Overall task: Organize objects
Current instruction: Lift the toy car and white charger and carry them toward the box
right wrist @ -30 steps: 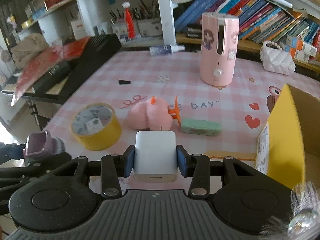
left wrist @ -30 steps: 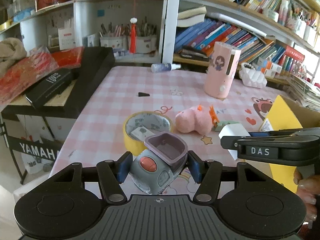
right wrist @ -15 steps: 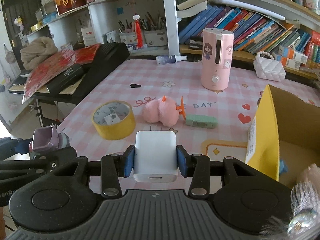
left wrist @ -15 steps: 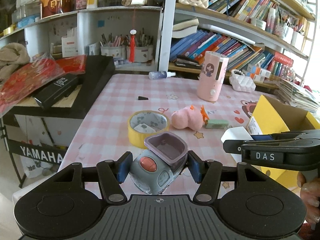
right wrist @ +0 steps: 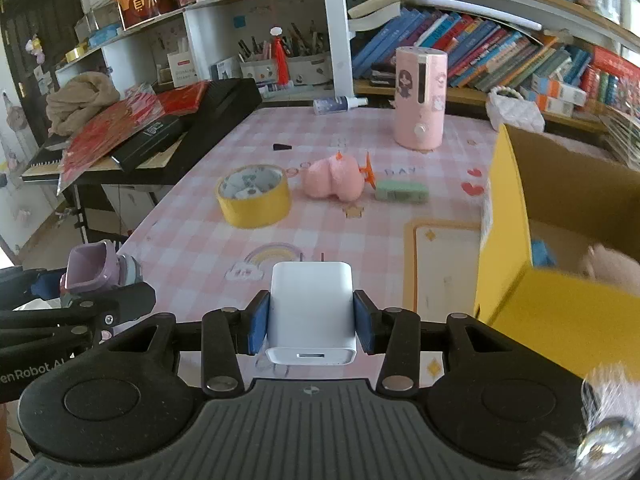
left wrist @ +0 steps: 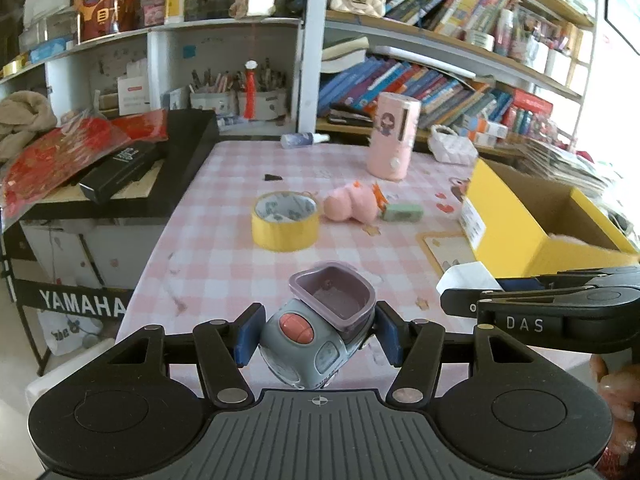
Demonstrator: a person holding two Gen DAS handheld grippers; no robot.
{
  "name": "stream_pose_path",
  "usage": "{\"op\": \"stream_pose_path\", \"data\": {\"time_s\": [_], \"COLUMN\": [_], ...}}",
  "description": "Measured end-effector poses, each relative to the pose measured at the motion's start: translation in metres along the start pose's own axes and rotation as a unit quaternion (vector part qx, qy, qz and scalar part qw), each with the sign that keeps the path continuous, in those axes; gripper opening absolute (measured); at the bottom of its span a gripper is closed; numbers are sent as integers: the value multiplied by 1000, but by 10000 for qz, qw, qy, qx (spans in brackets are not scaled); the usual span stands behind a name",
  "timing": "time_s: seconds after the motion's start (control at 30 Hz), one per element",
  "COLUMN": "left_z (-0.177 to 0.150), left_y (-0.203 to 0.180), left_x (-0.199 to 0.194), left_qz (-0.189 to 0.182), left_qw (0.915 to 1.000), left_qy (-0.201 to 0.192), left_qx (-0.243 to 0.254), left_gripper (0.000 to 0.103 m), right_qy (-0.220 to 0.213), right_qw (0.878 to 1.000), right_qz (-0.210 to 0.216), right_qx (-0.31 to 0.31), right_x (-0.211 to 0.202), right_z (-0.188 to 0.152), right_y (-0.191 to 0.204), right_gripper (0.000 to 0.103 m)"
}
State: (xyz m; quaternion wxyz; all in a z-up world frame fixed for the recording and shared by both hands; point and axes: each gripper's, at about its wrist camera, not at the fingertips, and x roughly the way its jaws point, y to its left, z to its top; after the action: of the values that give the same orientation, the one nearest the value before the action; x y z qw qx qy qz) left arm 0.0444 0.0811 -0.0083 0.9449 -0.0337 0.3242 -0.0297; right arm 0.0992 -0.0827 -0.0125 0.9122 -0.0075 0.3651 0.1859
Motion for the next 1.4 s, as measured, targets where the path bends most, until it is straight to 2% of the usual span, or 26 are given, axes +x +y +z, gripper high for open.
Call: {"op": "stream_pose_path", "data": {"time_s": [0.33, 0.67, 1.0, 1.4], "left_z": [-25, -40, -39, -32], "left_y": [-21, -57, -84, -119], "left_x": [-24, -33, -31, -19], "left_qz": [-354, -938, -1394, -1707], "left_qw": [9984, 9898, 9809, 9717], "left_qy": [115, 183, 158, 173], "left_qx": [428, 1055, 1348, 1622], "left_gripper": [58, 58, 58, 58], "right_qy": [20, 5, -30, -84], "right_qw": [9985, 9895, 9787, 9691], "right_qz": [-261, -791, -1297, -1608], "right_qx": [472, 1209, 1590, 1870], "right_x": [-39, -76, -104, -118], "right_z": [-49, -91, -110, -115], "right_y": [-1, -25, -45, -76], "right_gripper": [41, 41, 41, 41]}}
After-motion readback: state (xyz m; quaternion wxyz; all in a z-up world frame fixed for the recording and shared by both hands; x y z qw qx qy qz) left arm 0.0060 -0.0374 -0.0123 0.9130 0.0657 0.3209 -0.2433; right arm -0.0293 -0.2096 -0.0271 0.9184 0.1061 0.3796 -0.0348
